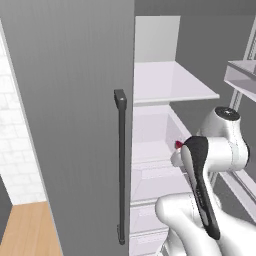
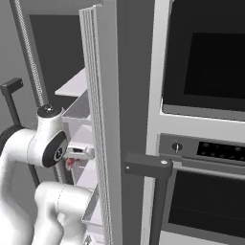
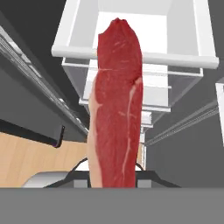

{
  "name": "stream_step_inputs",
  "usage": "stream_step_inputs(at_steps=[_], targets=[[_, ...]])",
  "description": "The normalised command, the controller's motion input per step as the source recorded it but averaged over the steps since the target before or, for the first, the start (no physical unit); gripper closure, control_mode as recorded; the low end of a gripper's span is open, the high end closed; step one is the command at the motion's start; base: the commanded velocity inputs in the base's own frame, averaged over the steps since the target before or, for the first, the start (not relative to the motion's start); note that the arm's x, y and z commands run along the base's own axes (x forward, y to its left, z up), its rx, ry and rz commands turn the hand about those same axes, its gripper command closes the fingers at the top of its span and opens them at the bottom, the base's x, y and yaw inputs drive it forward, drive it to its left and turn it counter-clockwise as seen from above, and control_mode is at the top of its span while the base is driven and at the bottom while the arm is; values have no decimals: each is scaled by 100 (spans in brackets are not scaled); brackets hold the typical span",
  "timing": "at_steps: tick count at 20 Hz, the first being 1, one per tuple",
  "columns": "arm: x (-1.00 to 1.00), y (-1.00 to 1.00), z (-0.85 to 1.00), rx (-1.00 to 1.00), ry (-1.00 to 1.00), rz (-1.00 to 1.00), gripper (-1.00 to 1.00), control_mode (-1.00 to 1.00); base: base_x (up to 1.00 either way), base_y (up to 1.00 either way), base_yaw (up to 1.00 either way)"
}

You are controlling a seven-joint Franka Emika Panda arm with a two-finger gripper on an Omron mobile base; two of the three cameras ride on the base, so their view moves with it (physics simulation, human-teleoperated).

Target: Place one onion and one steak in each tupperware on the nearby counter, to pack two identical lunches.

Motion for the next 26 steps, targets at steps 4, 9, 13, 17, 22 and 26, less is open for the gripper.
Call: stream_step_inputs(at_steps=[4, 9, 13, 17, 22, 26], targets=[[-100, 0, 100, 0, -11, -1, 100, -100, 0, 0, 0], [-67, 4, 29, -2, 0, 0, 100, -100, 0, 0, 0], [-50, 0, 0, -1, 0, 0, 100, -100, 0, 0, 0], [-39, 0, -8, -2, 4, 0, 100, 100, -50, 0, 0], [0, 0, 0, 0, 0, 0, 100, 100, -100, 0, 0], [0, 0, 0, 0, 0, 0, 100, 100, -100, -8, -2]])
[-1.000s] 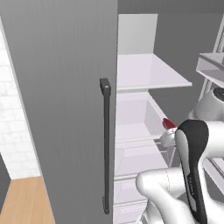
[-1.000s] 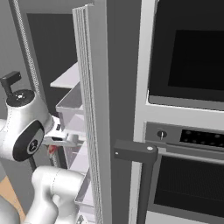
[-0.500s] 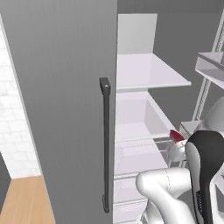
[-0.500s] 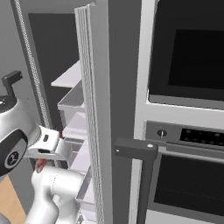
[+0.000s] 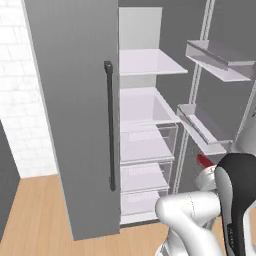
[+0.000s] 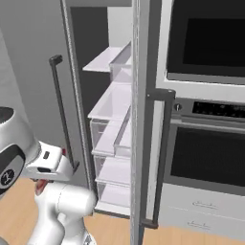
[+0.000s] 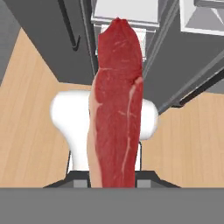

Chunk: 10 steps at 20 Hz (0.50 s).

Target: Place one onion and one steak in each tupperware on the nearby counter, to pack two identical lunches.

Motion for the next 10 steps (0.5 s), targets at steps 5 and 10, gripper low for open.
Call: stream_step_inputs(at_steps=[5, 10], targets=[[0, 0, 0, 0, 0, 0, 100, 100, -52, -80, -32], [0, 0, 0, 0, 0, 0, 100, 100, 9, -96, -51]])
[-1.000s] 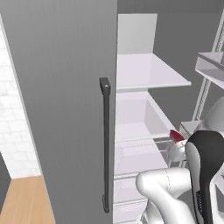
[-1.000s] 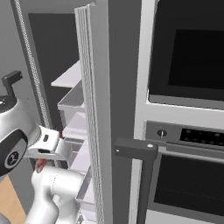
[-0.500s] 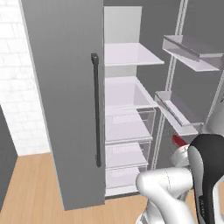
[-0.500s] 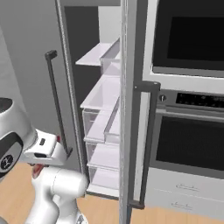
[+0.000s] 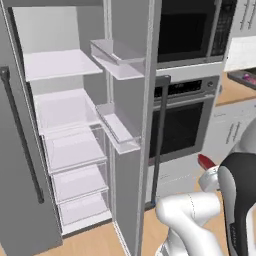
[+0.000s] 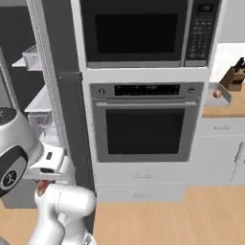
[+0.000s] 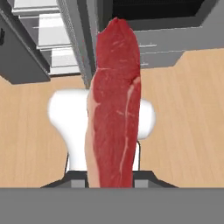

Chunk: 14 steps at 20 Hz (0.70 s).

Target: Place one onion and one steak in each tupperware on the nearby counter, to pack two identical lunches.

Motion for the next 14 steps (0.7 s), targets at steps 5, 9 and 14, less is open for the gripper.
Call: stream_step_inputs(at_steps=[5, 9, 14], targets=[[0, 0, 0, 0, 0, 0, 100, 100, 39, -99, -58], [0, 0, 0, 0, 0, 0, 100, 100, 71, -94, -55], [0, 0, 0, 0, 0, 0, 100, 100, 100, -55, -39]])
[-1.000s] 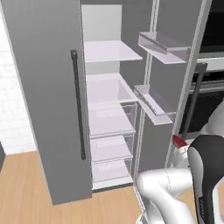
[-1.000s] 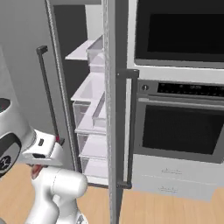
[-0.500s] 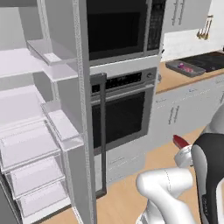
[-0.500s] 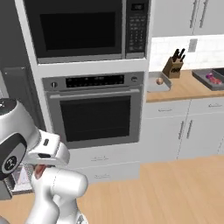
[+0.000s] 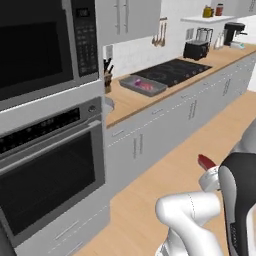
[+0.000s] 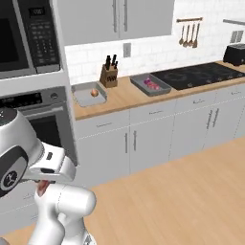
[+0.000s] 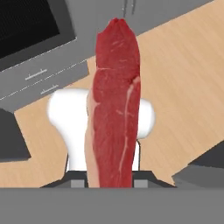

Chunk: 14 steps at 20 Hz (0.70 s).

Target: Place one onion and one steak in each tupperware on the nearby counter, to pack two identical lunches.

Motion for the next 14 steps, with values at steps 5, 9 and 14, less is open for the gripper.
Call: stream_step_inputs(at_steps=[5, 9, 14], targets=[[0, 0, 0, 0, 0, 0, 100, 100, 100, -37, -13], [0, 0, 0, 0, 0, 0, 100, 100, 100, -28, 8], [0, 0, 0, 0, 0, 0, 100, 100, 100, -7, 23]])
